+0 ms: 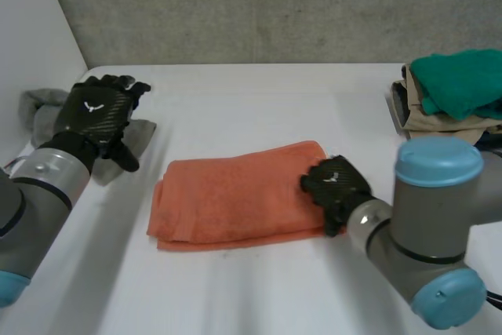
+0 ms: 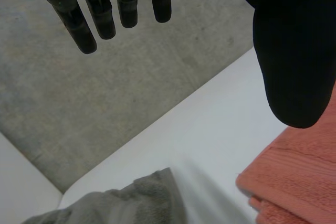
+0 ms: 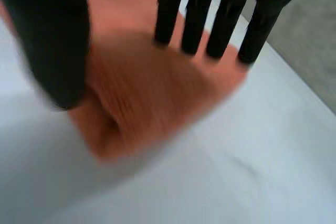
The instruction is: Fold the laundry.
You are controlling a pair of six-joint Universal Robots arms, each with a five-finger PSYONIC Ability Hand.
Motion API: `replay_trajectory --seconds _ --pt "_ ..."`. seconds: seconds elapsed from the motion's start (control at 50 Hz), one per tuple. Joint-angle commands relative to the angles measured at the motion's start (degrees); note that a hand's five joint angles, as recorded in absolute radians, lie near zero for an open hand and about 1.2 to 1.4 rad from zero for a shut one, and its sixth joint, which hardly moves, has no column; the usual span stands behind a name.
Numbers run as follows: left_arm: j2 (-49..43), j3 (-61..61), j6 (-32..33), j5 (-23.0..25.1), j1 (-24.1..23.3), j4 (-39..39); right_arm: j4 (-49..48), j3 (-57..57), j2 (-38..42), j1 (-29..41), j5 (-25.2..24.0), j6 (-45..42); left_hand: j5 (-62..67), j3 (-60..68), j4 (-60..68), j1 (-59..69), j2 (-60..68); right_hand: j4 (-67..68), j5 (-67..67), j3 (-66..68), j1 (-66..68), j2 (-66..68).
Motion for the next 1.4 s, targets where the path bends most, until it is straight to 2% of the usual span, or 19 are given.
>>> replay_trajectory --seconds 0.02,0.1,0.2,0.3,0.4,0.48,0.52,0.54,0.6,0.64,0.72,0.76,0.88,0.96,1.0,1.08,1.22,1.32,1.4 --pt "-1.5 0.2 0.1 -0.1 -1.2 0.5 -13.7 4.9 -0.5 -4.2 3.3 -4.1 -2.6 -1.3 -1.1 -0.8 -1.1 48.5 48.0 48.5 48.2 48.2" --pt "-1.1 0.3 0.1 -0.1 -1.2 0.5 -19.8 3.7 -3.3 -2.0 5.0 -5.1 -2.6 -1.3 -1.1 -0.8 -1.1 48.5 48.0 48.5 48.2 48.2" --pt "-0.1 0.3 0.0 -0.2 -1.3 0.4 -20.0 -1.8 -5.9 6.9 2.8 -6.4 -2.6 -1.3 -1.1 -0.8 -1.1 48.5 48.0 48.5 48.2 48.2" --pt "1.8 -0.4 -0.1 -0.3 -1.3 0.1 -14.7 -9.0 4.2 17.5 -3.9 -8.1 -2.6 -1.3 -1.1 -0.8 -1.1 48.5 48.0 48.5 48.2 48.2" --pt "2.1 -0.8 -0.3 -0.8 -0.7 0.0 -12.0 -11.2 9.7 23.4 -11.3 -10.4 -1.6 -0.3 -0.1 0.2 -0.1 48.5 48.0 48.5 48.2 48.2" --pt "2.1 -0.9 -1.2 -0.9 -0.4 0.0 -11.9 -11.8 11.6 23.4 -12.6 -9.3 -1.4 -0.1 0.1 0.4 0.1 46.9 46.4 46.9 46.6 46.6" --pt "2.1 -0.6 -2.2 -0.9 -0.4 0.1 -12.4 -11.7 11.2 23.3 -11.1 -7.6 -1.4 -0.1 0.1 0.4 0.1 13.9 13.4 13.9 13.6 13.6" --pt "2.0 -0.2 -3.3 -0.9 -0.7 0.1 -12.4 -11.8 10.4 22.8 -8.2 -4.4 -1.4 -0.1 0.1 0.4 0.1 -21.2 -21.7 -21.2 -21.5 -21.5" --pt "2.0 0.4 -5.4 -1.3 -1.2 0.1 -12.5 -11.5 6.3 19.4 -2.0 4.2 -1.2 0.1 0.3 0.6 0.2 -21.5 -22.0 -21.5 -21.8 -21.8" --pt "1.5 1.4 -7.7 -1.5 -1.5 0.0 -12.0 -11.1 3.5 16.9 -0.5 8.2 -0.9 0.4 0.6 0.9 0.6 -21.5 -22.0 -21.5 -21.8 -21.8" --pt "0.7 3.3 -12.8 -2.3 -4.0 -0.5 -8.8 -9.9 -1.9 11.7 -1.4 16.4 -0.4 0.9 1.1 1.4 1.1 -21.5 -22.0 -21.5 -21.8 -21.8" --pt "-1.4 4.7 -16.1 -3.0 -7.1 -1.2 -3.8 -10.8 -2.4 10.2 -2.4 18.0 0.1 1.4 1.6 1.9 1.6 -21.5 -22.0 -21.5 -21.8 -21.8" --pt "-9.3 7.7 -19.4 -8.6 -15.6 -6.7 7.7 -18.6 3.0 8.5 -4.4 19.7 2.0 3.3 3.5 3.7 3.4 -21.5 -22.0 -21.5 -21.8 -21.8" --pt "-16.2 9.2 -19.6 -15.6 -20.0 -11.0 13.2 -25.7 9.2 8.6 -5.7 20.8 1.3 2.6 2.8 3.1 2.8 -21.5 -22.0 -21.5 -21.8 -21.8" --pt "-19.3 9.2 -19.2 -19.4 -21.7 -12.1 16.1 -29.1 12.2 8.6 -8.3 20.9 0.3 1.6 1.8 2.1 1.7 -21.5 -22.0 -21.5 -21.8 -21.8" --pt "-23.0 9.7 -19.2 -24.0 -23.1 -12.0 19.3 -33.9 16.8 8.5 -11.1 21.4 -0.7 0.6 0.8 1.1 0.7 -21.5 -22.0 -21.5 -21.8 -21.8" --pt "-24.1 9.5 -18.9 -25.6 -22.1 -10.8 20.6 -38.5 22.9 8.9 -9.6 20.5 -1.4 -0.1 0.1 0.4 0.1 -21.5 -22.0 -21.5 -21.8 -21.8" --pt "-23.3 9.2 -17.4 -25.6 -20.8 -10.4 21.2 -39.5 23.1 8.9 -6.7 18.0 -1.4 -0.1 0.1 0.4 0.1 -21.5 -22.0 -21.5 -21.8 -21.8" --pt "-19.0 9.6 -14.0 -25.3 -20.5 -10.2 20.8 -38.0 18.8 9.0 -4.7 12.7 -1.7 -0.4 -0.2 0.1 -0.3 -21.5 -22.0 -21.5 -21.8 -21.8"
